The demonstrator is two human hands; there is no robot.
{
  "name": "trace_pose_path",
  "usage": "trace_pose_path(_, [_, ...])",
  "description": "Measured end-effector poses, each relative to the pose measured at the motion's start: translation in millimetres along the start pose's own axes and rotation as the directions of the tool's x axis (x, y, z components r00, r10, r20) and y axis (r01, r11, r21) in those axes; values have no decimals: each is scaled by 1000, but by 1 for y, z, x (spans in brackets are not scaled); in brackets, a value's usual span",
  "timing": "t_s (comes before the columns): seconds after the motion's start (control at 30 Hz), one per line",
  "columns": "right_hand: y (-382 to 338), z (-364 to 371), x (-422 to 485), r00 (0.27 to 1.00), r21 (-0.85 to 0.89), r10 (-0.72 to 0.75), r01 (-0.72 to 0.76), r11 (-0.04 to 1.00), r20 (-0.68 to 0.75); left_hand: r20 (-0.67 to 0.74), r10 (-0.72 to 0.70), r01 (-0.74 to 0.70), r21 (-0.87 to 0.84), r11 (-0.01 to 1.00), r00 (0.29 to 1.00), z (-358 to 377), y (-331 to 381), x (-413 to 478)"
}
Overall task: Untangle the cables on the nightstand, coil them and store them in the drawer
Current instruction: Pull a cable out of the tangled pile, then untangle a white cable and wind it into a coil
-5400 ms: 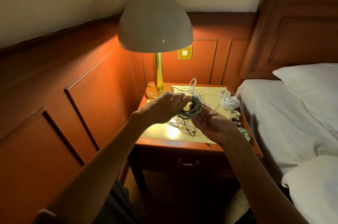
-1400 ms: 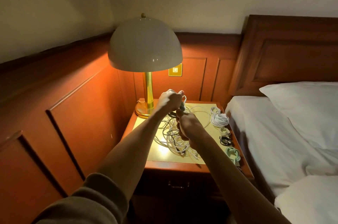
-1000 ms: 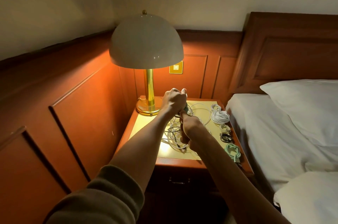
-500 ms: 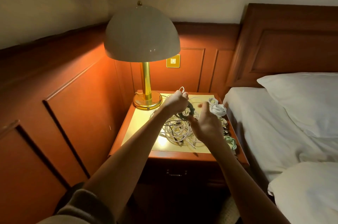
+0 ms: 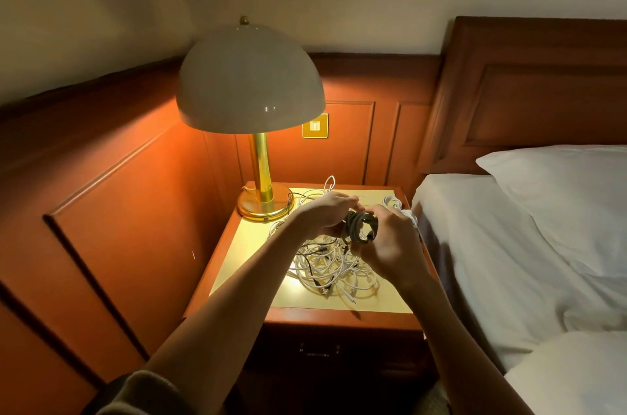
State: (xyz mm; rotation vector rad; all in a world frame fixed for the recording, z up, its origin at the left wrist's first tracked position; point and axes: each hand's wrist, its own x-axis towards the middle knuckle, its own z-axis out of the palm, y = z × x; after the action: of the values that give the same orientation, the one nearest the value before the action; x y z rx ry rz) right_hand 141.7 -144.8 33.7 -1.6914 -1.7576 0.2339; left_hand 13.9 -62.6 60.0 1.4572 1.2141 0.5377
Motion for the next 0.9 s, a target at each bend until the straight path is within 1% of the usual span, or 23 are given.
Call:
trace_pose_path(0.03, [6, -1, 3, 1000, 18, 18, -18, 1000, 2, 14, -30, 30, -1, 1000, 999, -1, 1, 5])
trace_pose_path(0.1, [20, -5, 12, 998, 41, 68, -68, 997, 5, 10, -65, 65, 65, 996, 998, -1, 3, 20])
trace_pose_path(0.13, [30, -8, 18, 996, 41, 91, -91, 995, 0, -19, -51, 53, 118, 992, 998, -1, 3, 30])
trace_pose_path(0.2, [53, -15, 34, 989, 43, 146, -146, 988, -8, -127, 52, -18, 250, 968, 991, 0, 3, 55])
trace_pose_path(0.27, [75, -25, 56, 981, 29, 192, -192, 981, -6, -201, 186, -95, 392, 915, 962, 1, 3, 84])
trace_pose_path(0.3, [84, -29, 69, 977, 19, 212, -212, 977, 3, -205, 230, -113, 464, 879, 951, 2, 3, 99])
trace_pose_path(0.4, [108, -37, 117, 962, 6, 268, -269, 963, 58, -208, 257, -65, 645, 761, 944, 9, -2, 144])
trace_pose_path(0.47, [120, -35, 151, 944, -16, 309, -309, 951, 112, -179, 264, -55, 722, 689, 948, 18, -9, 170])
trace_pose_path(0.53, [131, -25, 185, 933, -50, 325, -321, 946, 152, -148, 248, -40, 783, 620, 957, 23, -19, 191])
trace_pose_path(0.63, [145, 3, 228, 921, -117, 329, -310, 943, 211, -166, 265, -2, 845, 535, 950, 23, -35, 217])
trace_pose_path(0.73, [156, 38, 261, 901, -226, 319, -258, 939, 295, -176, 264, 31, 880, 474, 948, 23, -50, 236])
trace_pose_path(0.8, [164, 60, 278, 886, -276, 315, -226, 934, 340, -190, 276, 35, 876, 482, 942, 20, -54, 242])
trace_pose_path(0.9, [171, 82, 296, 861, -316, 328, -210, 925, 390, -191, 299, 3, 847, 532, 935, 6, -50, 244])
